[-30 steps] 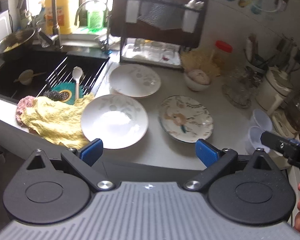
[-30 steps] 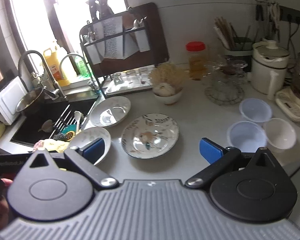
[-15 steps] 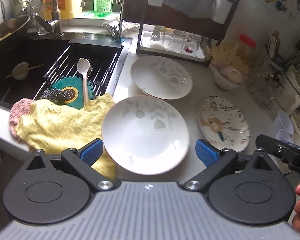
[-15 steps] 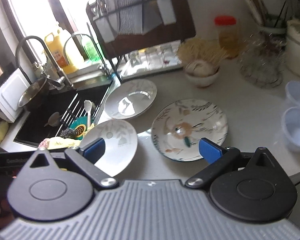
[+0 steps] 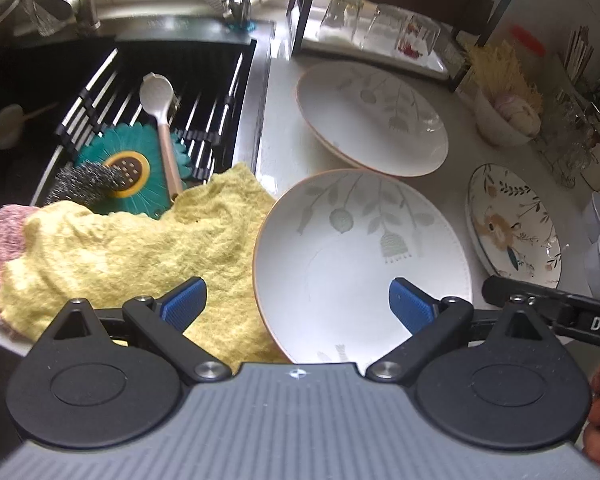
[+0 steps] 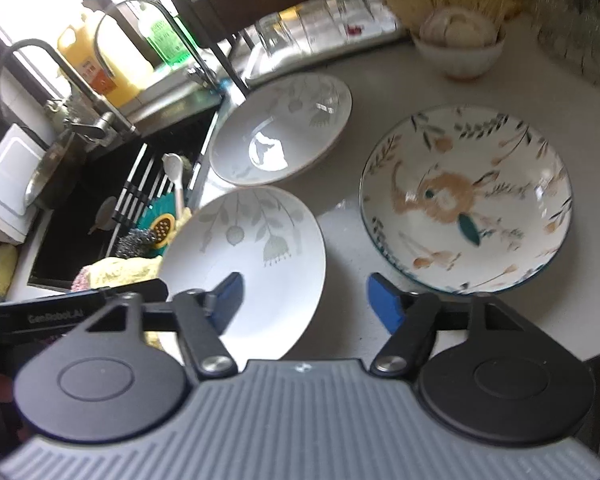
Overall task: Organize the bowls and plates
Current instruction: 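Move both grippers down to the rim of the leaf-print bowl beside the sink, then close the left gripper on the bowl rim while the right gripper closes on the opposite rim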
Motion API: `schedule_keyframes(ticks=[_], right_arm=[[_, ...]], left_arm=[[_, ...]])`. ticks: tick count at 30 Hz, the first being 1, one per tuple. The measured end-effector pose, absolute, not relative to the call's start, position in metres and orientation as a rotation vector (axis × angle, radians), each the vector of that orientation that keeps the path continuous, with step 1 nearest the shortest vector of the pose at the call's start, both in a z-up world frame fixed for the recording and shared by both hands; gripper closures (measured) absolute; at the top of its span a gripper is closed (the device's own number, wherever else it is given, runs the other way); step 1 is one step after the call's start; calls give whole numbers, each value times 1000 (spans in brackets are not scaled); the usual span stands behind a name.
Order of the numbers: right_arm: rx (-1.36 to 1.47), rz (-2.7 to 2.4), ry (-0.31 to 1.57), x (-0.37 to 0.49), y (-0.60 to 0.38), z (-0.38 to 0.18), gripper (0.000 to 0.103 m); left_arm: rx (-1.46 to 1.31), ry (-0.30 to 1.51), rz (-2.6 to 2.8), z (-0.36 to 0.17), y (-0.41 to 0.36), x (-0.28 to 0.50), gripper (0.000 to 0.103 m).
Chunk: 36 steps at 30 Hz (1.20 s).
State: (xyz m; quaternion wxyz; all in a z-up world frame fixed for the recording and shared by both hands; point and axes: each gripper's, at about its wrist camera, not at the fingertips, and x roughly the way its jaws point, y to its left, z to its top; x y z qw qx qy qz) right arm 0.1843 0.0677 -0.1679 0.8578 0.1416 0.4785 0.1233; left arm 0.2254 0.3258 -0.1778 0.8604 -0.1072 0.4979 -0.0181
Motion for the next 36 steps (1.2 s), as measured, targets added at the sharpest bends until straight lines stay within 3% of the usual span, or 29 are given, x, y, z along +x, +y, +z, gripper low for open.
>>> schedule_keyframes(ticks=[1,5,7,11,15,17,20,36], right_arm=[[298,251,1009,186,70,-171,35],[299,216,1019,192,78,-184,56],[301,189,1028,195,79,-190,61],[308,155,1023,199,81,-196,63],[319,156,1027,203,83,-200,73],[321,166,1046,205,85,-204,82],[329,172,1066,206,86,-208,84],[312,196,1054,206,82,-175,87]], left_arm=[[-234,1051,-49,-182,328,228,8],[-249,1075,-76,-199,338,241,21],[-251,1082,-93,-205,342,246,28],[-266,1101,-106,-214,348,253,43],[-287,1110,-117,-221,352,257,56],[-281,1115,-121,-223,352,258,71],[-300,1114,-117,-225,353,259,82],[-334,1133,-116,-195,353,262,82]])
